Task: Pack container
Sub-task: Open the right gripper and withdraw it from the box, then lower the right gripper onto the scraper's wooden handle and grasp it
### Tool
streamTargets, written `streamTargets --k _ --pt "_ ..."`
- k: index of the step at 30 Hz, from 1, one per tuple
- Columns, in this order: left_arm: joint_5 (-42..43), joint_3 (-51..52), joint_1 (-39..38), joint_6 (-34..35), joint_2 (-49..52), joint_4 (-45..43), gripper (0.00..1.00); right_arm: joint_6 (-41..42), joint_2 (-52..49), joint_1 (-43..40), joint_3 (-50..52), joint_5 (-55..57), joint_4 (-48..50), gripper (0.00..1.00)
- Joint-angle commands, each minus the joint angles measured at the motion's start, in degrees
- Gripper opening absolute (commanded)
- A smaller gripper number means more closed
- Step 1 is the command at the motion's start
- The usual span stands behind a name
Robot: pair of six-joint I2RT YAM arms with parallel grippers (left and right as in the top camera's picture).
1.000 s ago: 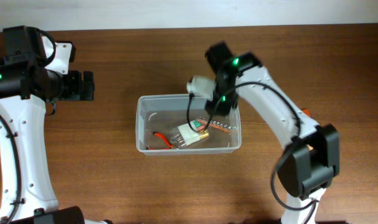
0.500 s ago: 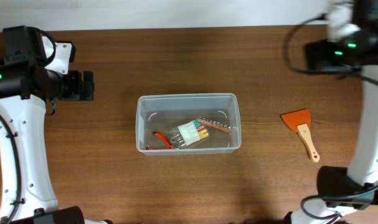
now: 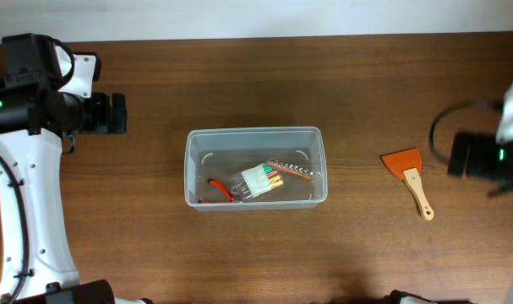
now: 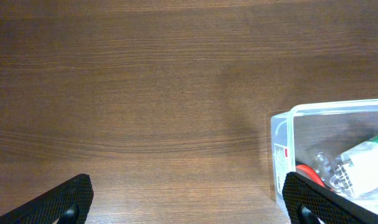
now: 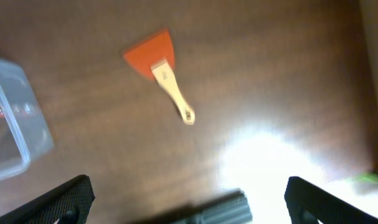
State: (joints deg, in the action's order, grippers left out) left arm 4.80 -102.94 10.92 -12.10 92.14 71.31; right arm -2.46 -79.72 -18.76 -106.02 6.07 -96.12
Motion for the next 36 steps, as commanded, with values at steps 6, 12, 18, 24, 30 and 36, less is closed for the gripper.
streamTargets --k 6,12,18,24,30,36 --pt "-0.09 -0.07 0.22 0.92 -0.11 -0.17 0.99 -8.57 6.29 -3.13 32.28 -4.37 20.65 0.99" --pt "-0.09 -0.07 0.24 0.92 -0.11 -0.57 0.99 -23.06 -2.34 -3.06 43.04 -7.3 37.75 0.99" --pt "-0.11 -0.07 0.24 0.92 -0.11 -0.5 0.99 -27.58 -13.6 -3.08 43.01 -7.56 42.05 0.99" --pt "-0.11 -0.07 0.24 0.92 -0.11 -0.63 0.99 -27.21 -22.14 -3.08 43.01 -7.45 44.85 0.99" --pt "-0.11 -0.07 0.24 0.92 -0.11 -0.92 0.99 -30.32 -23.67 -3.13 43.01 -6.91 45.16 1.0" --pt "-0.13 -0.07 0.24 0.92 -0.11 -2.14 0.99 -32.92 -23.91 -4.28 43.04 -6.99 45.57 0.97"
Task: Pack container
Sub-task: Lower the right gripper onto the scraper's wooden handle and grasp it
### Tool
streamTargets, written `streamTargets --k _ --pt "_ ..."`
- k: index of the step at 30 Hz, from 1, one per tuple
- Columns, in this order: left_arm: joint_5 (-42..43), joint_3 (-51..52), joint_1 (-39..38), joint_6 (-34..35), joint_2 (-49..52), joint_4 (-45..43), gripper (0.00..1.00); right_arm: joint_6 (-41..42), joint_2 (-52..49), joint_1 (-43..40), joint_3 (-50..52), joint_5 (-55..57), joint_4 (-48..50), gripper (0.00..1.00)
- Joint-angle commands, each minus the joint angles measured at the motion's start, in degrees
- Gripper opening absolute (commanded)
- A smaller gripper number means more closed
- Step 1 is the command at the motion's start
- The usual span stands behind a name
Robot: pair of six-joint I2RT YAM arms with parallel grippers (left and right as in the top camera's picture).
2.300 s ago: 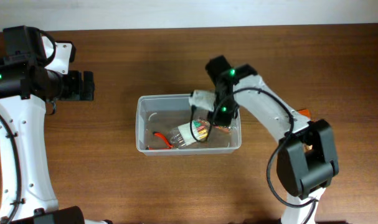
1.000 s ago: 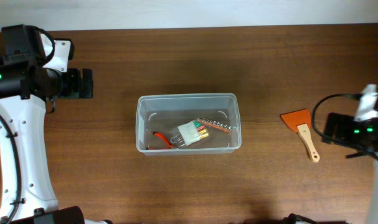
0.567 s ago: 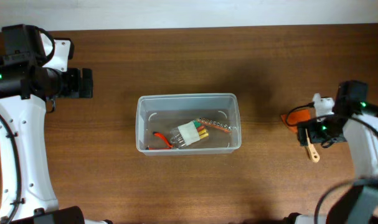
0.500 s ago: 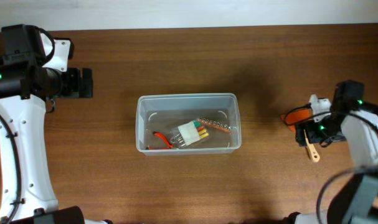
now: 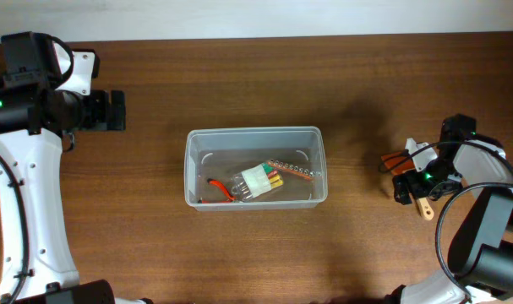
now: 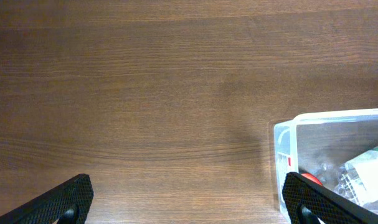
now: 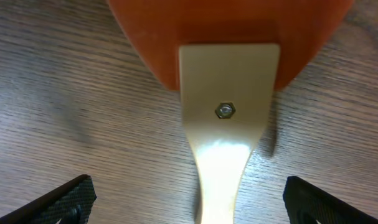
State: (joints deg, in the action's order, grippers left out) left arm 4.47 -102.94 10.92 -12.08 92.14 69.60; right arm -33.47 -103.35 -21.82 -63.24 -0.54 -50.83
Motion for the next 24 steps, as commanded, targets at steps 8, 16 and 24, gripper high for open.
streamTargets --k 8,16,24 --pt "0.2 -0.07 0.24 0.9 -0.11 -0.61 0.99 -1.88 -2.54 -4.37 0.37 -5.64 0.74 0.97" --pt "0.22 -0.07 0.24 0.9 -0.11 -0.59 0.99 -1.88 -5.49 -4.44 0.37 -6.27 1.2 0.96" --pt "0.22 -0.07 0.22 0.9 -0.11 -0.57 0.99 -1.66 -6.93 -4.44 0.37 -6.82 1.2 0.82"
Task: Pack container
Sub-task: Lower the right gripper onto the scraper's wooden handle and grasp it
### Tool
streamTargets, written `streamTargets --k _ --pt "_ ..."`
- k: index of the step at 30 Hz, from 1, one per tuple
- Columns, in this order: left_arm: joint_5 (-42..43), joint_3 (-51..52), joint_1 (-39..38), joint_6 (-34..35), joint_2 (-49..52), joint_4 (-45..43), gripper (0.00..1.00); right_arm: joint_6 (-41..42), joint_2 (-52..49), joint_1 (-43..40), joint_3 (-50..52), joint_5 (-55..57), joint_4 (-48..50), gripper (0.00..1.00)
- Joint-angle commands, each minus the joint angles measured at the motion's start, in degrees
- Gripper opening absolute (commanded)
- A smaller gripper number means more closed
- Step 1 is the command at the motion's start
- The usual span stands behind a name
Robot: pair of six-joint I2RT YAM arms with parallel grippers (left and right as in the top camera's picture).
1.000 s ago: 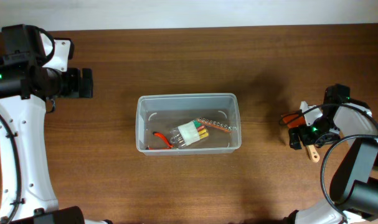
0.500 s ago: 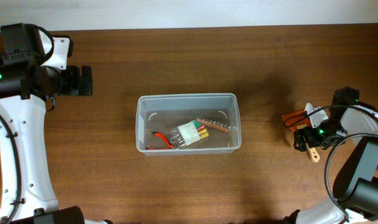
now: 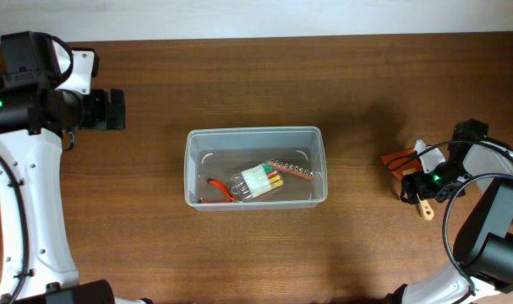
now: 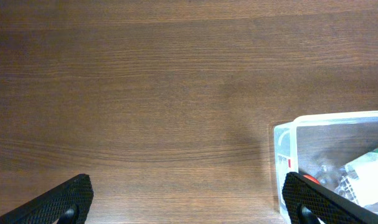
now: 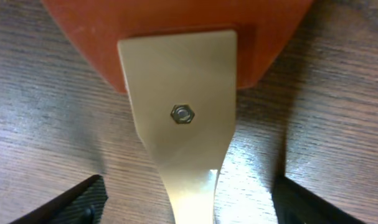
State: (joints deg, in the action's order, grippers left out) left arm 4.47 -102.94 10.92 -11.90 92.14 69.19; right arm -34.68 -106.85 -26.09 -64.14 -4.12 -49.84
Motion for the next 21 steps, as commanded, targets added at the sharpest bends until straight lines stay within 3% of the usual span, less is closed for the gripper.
streamTargets --k 1,8,11,16,21 --pt "0.22 -0.07 0.24 0.72 -0.11 -0.15 0.99 -0.46 -3.43 -0.17 1.27 -3.23 0.22 0.79" --pt "0.22 -0.07 0.22 0.72 -0.11 -0.11 0.99 -0.46 -3.43 -0.17 1.25 -3.19 0.17 0.69" --pt "0.22 -0.07 0.24 0.72 -0.11 -0.09 0.99 -0.44 -3.43 -0.17 1.27 -3.19 -0.07 0.58" --pt "0.22 -0.07 0.22 0.72 -0.11 -0.04 0.99 -0.46 -3.43 -0.17 1.25 -3.19 -0.22 0.55" --pt "0.22 -0.07 0.22 0.72 -0.11 -0.04 0.99 -0.46 -3.43 -0.17 1.25 -3.19 -0.2 0.41"
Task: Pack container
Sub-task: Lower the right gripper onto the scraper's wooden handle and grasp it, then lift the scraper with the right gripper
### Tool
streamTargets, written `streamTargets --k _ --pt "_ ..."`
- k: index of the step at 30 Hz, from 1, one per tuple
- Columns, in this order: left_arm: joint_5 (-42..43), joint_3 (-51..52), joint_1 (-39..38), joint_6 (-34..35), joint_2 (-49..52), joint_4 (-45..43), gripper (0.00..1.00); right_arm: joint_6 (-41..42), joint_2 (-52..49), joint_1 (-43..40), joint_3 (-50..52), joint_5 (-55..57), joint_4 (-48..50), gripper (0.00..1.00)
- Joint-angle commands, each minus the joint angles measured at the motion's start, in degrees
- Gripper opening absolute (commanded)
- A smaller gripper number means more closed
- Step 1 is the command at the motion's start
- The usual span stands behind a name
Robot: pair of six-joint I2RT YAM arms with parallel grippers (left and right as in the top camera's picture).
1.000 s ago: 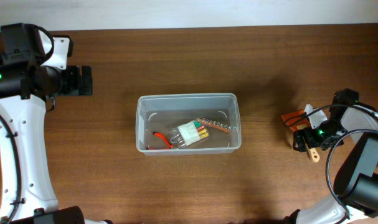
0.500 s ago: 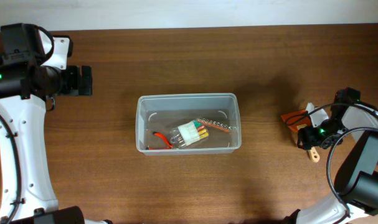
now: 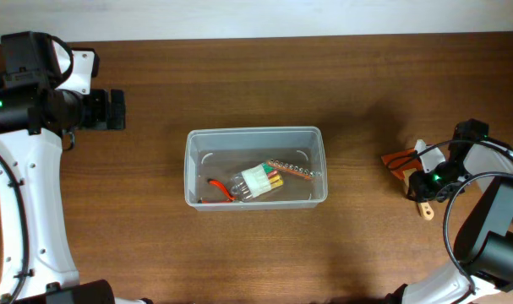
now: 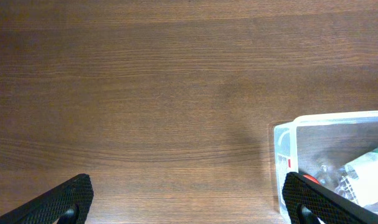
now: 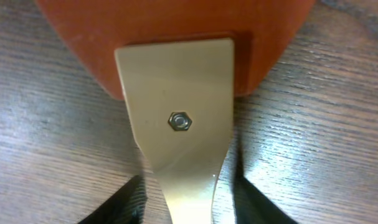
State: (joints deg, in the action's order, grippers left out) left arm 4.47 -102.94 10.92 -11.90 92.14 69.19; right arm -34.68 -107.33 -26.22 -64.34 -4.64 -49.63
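An orange scraper [image 3: 399,160] with a pale handle lies on the table at the right. My right gripper [image 3: 422,187] is down on it. In the right wrist view the blade [image 5: 176,37] fills the top, and the right gripper [image 5: 189,205] has its dark fingers [image 5: 123,205] pressed against both sides of the handle. The clear container [image 3: 254,132] stands at the table's middle, holding a white bundle with coloured ends [image 3: 260,180], a red piece [image 3: 218,190] and a beaded strip. My left gripper [image 3: 112,111] hovers open at the far left. The left wrist view shows the left gripper [image 4: 189,208] over bare wood.
The wooden table's far edge [image 3: 256,35] meets a white surface at the top. The container's corner [image 4: 282,134] shows at the lower right of the left wrist view. A cable loops beside the right arm [image 3: 484,181].
The right gripper's fingers have come in from wide apart to the sides of the scraper's handle. The scraper, the container and the left arm have not moved.
At first the right gripper was high at the far right, open, with the scraper seen small below it. Then it was down over the scraper, fingers wide apart astride the handle. It stayed low there, and now it is shut on the handle.
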Motion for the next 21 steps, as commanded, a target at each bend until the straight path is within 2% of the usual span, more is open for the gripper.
streamTargets --k 1,5,10,21 --pt "0.22 -0.07 0.22 0.72 -0.11 -0.04 0.99 -0.46 -2.95 -0.04 1.44 -2.67 -0.44 0.39" --pt "0.24 -0.07 0.22 0.72 -0.11 -0.02 0.99 -0.46 -2.95 -0.04 1.44 -2.67 -0.44 0.27" --pt "0.24 -0.07 0.22 0.72 -0.11 0.02 0.99 -0.46 -2.95 -0.04 1.44 -2.67 -0.44 0.2" --pt "0.24 -0.07 0.22 0.74 -0.11 0.02 0.99 -0.44 -2.95 -0.04 1.44 -2.69 -0.42 0.16"
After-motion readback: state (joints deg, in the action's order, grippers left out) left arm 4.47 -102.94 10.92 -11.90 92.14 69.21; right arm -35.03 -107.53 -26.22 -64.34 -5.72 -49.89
